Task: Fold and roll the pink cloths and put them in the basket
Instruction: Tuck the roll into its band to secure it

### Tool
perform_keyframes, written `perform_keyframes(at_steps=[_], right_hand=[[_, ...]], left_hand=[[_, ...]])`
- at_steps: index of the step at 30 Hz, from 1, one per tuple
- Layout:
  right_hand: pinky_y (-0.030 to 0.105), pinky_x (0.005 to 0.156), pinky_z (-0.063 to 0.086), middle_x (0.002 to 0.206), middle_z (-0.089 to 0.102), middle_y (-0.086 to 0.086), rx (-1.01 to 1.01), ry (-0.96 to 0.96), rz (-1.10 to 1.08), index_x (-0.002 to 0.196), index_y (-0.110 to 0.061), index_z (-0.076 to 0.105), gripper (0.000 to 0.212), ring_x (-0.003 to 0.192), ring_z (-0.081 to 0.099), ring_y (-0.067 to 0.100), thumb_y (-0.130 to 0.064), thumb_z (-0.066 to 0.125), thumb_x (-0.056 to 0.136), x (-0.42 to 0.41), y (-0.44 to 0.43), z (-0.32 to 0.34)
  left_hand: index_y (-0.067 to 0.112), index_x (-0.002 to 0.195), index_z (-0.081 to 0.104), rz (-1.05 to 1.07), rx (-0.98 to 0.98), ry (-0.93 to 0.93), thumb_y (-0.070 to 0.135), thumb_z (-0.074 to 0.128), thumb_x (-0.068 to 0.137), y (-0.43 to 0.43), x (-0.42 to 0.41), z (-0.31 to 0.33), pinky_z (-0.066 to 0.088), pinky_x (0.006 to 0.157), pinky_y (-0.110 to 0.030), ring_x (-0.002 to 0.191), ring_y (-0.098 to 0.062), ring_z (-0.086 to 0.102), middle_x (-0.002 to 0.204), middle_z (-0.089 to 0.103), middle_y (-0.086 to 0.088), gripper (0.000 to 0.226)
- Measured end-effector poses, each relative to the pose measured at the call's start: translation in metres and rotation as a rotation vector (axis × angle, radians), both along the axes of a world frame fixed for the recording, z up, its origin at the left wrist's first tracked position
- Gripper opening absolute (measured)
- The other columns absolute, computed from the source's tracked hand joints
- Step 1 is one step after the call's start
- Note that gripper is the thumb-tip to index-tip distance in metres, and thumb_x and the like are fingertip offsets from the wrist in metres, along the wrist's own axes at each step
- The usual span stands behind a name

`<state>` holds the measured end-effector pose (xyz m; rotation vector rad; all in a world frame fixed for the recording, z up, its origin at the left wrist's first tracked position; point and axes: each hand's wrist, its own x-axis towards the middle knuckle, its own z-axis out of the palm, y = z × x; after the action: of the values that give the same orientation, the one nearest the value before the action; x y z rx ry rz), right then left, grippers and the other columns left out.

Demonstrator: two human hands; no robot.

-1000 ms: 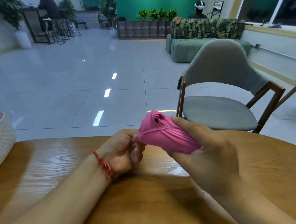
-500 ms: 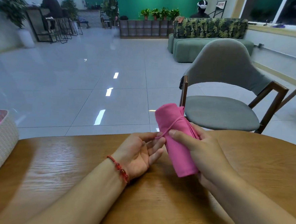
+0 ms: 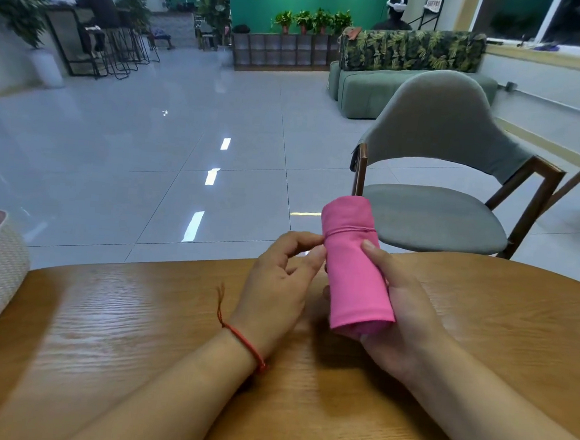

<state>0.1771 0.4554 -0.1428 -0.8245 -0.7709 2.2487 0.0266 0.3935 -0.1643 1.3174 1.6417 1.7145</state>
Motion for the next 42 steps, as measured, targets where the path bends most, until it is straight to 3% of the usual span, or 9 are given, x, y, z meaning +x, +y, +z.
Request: perform_keyframes(at_steps=[6, 15, 18, 22, 26, 31, 34, 37, 42], right_hand=[[0.039, 0.057, 0.055, 0.110, 0.071, 0.011, -0.118, 0.125, 0.139, 0.150, -0.013, 0.058, 0.077, 0.071, 0.068, 0.030, -0.043, 0.079, 0.082, 0.003, -0.001, -0.006], [0.037, 0.066, 0.063, 0.100, 0.072, 0.019, 0.107, 0.128, -0.015, 0.126, -0.002, 0.068, 0.047, 0.081, 0.073, 0.028, -0.034, 0.076, 0.092, 0.002, 0.004, -0.005], [0.050, 0.085, 0.062, 0.126, 0.071, 0.020, 0.322, 0.008, -0.172, 0.139, -0.016, 0.062, 0.057, 0.104, 0.075, 0.036, -0.034, 0.085, 0.089, 0.004, 0.015, -0.012], [0.050, 0.080, 0.065, 0.126, 0.064, -0.010, 1.040, -0.557, -0.255, 0.134, -0.047, 0.056, 0.052, 0.104, 0.074, 0.017, -0.055, 0.077, 0.088, 0.009, 0.014, -0.019], [0.033, 0.074, 0.059, 0.122, 0.053, -0.022, 1.425, -0.880, -0.161, 0.145, -0.046, 0.039, 0.069, 0.096, 0.063, -0.003, -0.049, 0.080, 0.089, 0.014, 0.019, -0.023], [0.025, 0.080, 0.057, 0.128, 0.050, -0.027, 1.467, -0.825, -0.017, 0.141, -0.050, 0.042, 0.061, 0.110, 0.057, -0.009, -0.054, 0.076, 0.090, 0.018, 0.027, -0.015], [0.034, 0.082, 0.060, 0.131, 0.052, -0.026, 1.520, -0.789, 0.057, 0.141, -0.049, 0.044, 0.060, 0.110, 0.061, 0.002, -0.052, 0.075, 0.090, 0.021, 0.027, -0.015], [0.033, 0.083, 0.059, 0.131, 0.054, -0.026, 1.607, -0.762, 0.159, 0.142, -0.049, 0.045, 0.061, 0.110, 0.063, 0.005, -0.054, 0.072, 0.087, 0.022, 0.023, -0.010], [0.028, 0.081, 0.051, 0.130, 0.056, -0.028, 1.681, -0.789, 0.164, 0.142, -0.048, 0.046, 0.066, 0.105, 0.061, 0.000, -0.072, 0.066, 0.083, 0.018, 0.016, -0.010]], left_hand=[[0.030, 0.098, 0.069, 0.018, -0.026, 0.264, 0.034, 0.062, 0.102, 0.003, -0.008, 0.008, 0.048, 0.099, -0.030, 0.114, -0.013, 0.061, 0.110, 0.063, 0.011, 0.009], [0.009, 0.076, 0.049, -0.085, 0.151, 0.387, 0.033, 0.075, 0.094, -0.021, 0.016, 0.015, 0.046, 0.068, -0.045, 0.072, -0.024, 0.051, 0.074, 0.050, -0.002, 0.040], [0.011, 0.078, 0.056, -0.086, 0.169, 0.459, 0.017, 0.076, 0.092, -0.022, 0.020, 0.016, 0.047, 0.072, -0.043, 0.078, -0.024, 0.054, 0.077, 0.055, 0.001, 0.025], [0.013, 0.095, 0.068, -0.167, 0.025, 0.126, 0.007, 0.074, 0.085, -0.018, 0.024, 0.024, 0.049, 0.079, -0.024, 0.089, -0.014, 0.062, 0.093, 0.065, -0.003, 0.012], [0.023, 0.088, 0.069, -0.164, -0.061, 0.531, 0.011, 0.066, 0.086, -0.018, 0.003, 0.015, 0.043, 0.084, -0.024, 0.101, -0.016, 0.054, 0.095, 0.058, 0.011, 0.012], [0.018, 0.094, 0.075, 0.092, 0.155, 0.845, 0.013, 0.067, 0.089, -0.021, -0.026, 0.007, 0.047, 0.084, -0.039, 0.097, -0.019, 0.055, 0.097, 0.059, 0.005, 0.011], [0.019, 0.122, 0.065, 0.218, 0.168, 0.614, 0.028, 0.074, 0.091, -0.016, -0.032, 0.009, 0.051, 0.096, -0.040, 0.118, -0.018, 0.056, 0.122, 0.058, 0.003, 0.034], [0.040, 0.143, 0.050, -0.016, -0.064, 0.216, 0.056, 0.072, 0.087, -0.014, -0.034, 0.011, 0.051, 0.108, -0.046, 0.132, -0.010, 0.057, 0.140, 0.058, 0.016, 0.062], [0.028, 0.104, 0.075, -0.023, -0.123, 0.115, 0.039, 0.066, 0.097, -0.011, -0.033, 0.004, 0.058, 0.093, -0.052, 0.099, -0.017, 0.071, 0.101, 0.076, 0.003, 0.015]])
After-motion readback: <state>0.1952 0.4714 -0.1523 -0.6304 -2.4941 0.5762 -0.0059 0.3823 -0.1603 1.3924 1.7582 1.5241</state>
